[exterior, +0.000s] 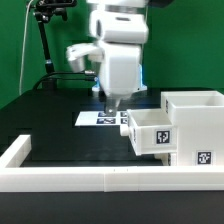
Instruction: Assemble drawer
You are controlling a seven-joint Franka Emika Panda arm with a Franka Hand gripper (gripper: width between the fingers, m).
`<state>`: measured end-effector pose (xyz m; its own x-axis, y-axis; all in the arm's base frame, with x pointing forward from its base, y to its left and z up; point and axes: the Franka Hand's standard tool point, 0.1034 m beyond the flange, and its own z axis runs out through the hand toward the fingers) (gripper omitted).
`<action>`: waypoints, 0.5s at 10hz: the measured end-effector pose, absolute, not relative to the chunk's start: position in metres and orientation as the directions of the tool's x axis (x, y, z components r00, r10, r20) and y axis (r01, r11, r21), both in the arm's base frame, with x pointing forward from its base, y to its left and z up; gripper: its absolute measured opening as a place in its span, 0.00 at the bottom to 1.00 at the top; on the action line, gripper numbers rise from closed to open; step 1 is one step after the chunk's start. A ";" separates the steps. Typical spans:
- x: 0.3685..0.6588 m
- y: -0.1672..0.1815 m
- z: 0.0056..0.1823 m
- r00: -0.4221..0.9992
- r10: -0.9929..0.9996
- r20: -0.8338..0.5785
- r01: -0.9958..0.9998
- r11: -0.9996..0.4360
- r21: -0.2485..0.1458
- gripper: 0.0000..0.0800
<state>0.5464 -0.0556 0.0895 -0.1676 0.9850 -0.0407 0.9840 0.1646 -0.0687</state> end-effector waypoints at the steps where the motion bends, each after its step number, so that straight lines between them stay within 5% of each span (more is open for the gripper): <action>1: 0.549 -0.059 0.087 -0.153 0.988 -0.004 0.985 0.153 -0.076 0.81; 5: 0.569 -0.068 0.075 -0.117 0.988 0.102 0.986 0.128 -0.109 0.81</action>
Offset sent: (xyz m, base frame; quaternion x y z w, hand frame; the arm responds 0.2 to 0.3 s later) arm 0.0294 0.0139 -0.0068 0.0115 0.1928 0.0060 0.9812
